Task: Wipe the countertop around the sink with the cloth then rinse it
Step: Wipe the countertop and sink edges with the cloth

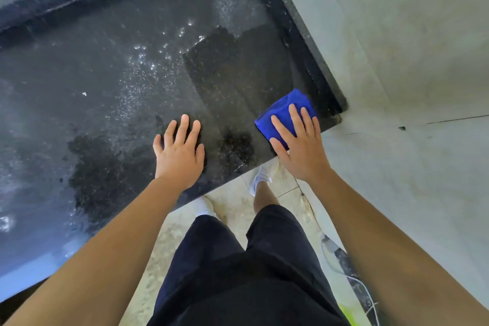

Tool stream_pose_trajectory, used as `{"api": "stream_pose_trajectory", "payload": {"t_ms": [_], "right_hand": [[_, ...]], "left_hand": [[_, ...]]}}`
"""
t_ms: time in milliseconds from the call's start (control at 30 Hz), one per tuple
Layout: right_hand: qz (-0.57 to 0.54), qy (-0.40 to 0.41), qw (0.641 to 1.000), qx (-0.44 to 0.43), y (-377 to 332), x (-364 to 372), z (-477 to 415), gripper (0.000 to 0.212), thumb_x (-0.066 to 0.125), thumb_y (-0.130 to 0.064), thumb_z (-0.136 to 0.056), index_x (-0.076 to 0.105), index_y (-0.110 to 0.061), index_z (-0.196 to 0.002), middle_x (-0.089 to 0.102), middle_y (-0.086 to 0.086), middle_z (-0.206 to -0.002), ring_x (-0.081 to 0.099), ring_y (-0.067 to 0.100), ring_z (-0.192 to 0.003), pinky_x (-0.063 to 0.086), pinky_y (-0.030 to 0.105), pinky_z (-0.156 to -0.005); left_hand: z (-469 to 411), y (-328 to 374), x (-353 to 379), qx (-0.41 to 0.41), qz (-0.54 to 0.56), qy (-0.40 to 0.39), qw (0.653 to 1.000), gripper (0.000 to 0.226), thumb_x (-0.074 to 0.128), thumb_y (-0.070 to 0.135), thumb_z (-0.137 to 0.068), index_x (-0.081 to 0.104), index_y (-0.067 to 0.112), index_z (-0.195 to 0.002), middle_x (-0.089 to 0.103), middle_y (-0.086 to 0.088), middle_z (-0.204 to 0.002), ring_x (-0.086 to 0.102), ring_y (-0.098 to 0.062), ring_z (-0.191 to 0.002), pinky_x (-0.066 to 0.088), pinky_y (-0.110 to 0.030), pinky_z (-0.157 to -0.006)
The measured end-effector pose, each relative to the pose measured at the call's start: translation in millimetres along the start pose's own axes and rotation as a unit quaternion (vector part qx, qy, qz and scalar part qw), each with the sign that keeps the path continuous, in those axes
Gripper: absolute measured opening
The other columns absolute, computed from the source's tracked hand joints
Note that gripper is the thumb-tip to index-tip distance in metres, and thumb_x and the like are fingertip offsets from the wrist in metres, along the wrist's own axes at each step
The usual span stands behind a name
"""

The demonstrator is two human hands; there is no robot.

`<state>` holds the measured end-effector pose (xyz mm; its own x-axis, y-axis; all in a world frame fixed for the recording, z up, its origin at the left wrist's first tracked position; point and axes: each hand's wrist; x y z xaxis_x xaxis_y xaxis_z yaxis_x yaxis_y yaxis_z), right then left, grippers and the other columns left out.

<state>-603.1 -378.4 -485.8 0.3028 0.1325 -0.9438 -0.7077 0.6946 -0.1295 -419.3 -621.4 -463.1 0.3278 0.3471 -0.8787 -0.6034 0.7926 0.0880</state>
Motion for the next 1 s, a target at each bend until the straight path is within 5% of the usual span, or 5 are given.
{"api": "stream_pose_trajectory", "payload": {"t_ms": [333, 533, 700, 833, 1000], "right_hand": [[-0.037, -0.011, 0.989, 0.143, -38, -43, -127, 0.058, 0.023, -0.052, -0.105, 0.012, -0.034, -0.160, -0.003, 0.014, -0.168, 0.000, 0.040, -0.153, 0.003, 0.059, -0.122], [-0.022, 0.047, 0.999, -0.005, -99, -5, -58, 0.053, 0.035, -0.048, -0.102, 0.042, -0.029, -0.151, 0.027, 0.018, -0.163, 0.025, 0.045, -0.147, 0.020, 0.062, -0.118], [-0.028, 0.009, 0.980, -0.196, -130, 35, 37, 0.050, 0.037, -0.046, -0.104, 0.041, -0.032, -0.152, 0.023, 0.013, -0.165, 0.018, 0.038, -0.152, 0.012, 0.058, -0.122], [0.018, -0.025, 0.978, -0.206, -87, 28, 46, 0.051, 0.032, -0.052, -0.105, 0.035, -0.039, -0.154, 0.019, 0.006, -0.167, 0.015, 0.031, -0.154, 0.012, 0.053, -0.124], [0.026, -0.045, 0.996, -0.074, -23, -2, 8, 0.058, 0.022, -0.057, -0.103, 0.027, -0.036, -0.157, 0.013, 0.009, -0.168, 0.013, 0.037, -0.153, 0.017, 0.058, -0.121]], "left_hand": [[-7, -6, -16, 0.021, 0.039, -0.047, 0.998, 0.056, 0.026, 0.045, -0.106, 0.015, 0.028, -0.159, 0.000, 0.003, -0.168, 0.002, -0.025, -0.153, 0.010, -0.053, -0.122], [15, -35, -22, -0.013, 0.095, 0.049, 0.994, 0.048, 0.038, 0.033, -0.106, 0.039, 0.016, -0.152, 0.024, -0.005, -0.164, 0.021, -0.028, -0.150, 0.020, -0.047, -0.120], [38, -50, -7, -0.003, 0.068, 0.035, 0.997, 0.048, 0.041, 0.030, -0.105, 0.040, 0.017, -0.151, 0.024, -0.009, -0.164, 0.021, -0.032, -0.150, 0.023, -0.050, -0.118], [39, -44, -5, 0.000, 0.062, -0.002, 0.998, 0.048, 0.035, 0.036, -0.107, 0.038, 0.022, -0.152, 0.021, -0.008, -0.165, 0.016, -0.031, -0.151, 0.021, -0.051, -0.118], [36, -41, -6, -0.011, 0.082, -0.018, 0.996, 0.050, 0.030, 0.040, -0.107, 0.034, 0.024, -0.155, 0.015, -0.006, -0.166, 0.010, -0.029, -0.153, 0.019, -0.051, -0.121]]}}
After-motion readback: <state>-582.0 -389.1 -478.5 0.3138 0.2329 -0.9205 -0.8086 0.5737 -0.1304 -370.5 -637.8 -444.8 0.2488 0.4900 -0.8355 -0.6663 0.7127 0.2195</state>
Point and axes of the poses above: each hand's wrist, its own z-axis away from the middle knuckle, its own x-axis out of the palm, y = z × x
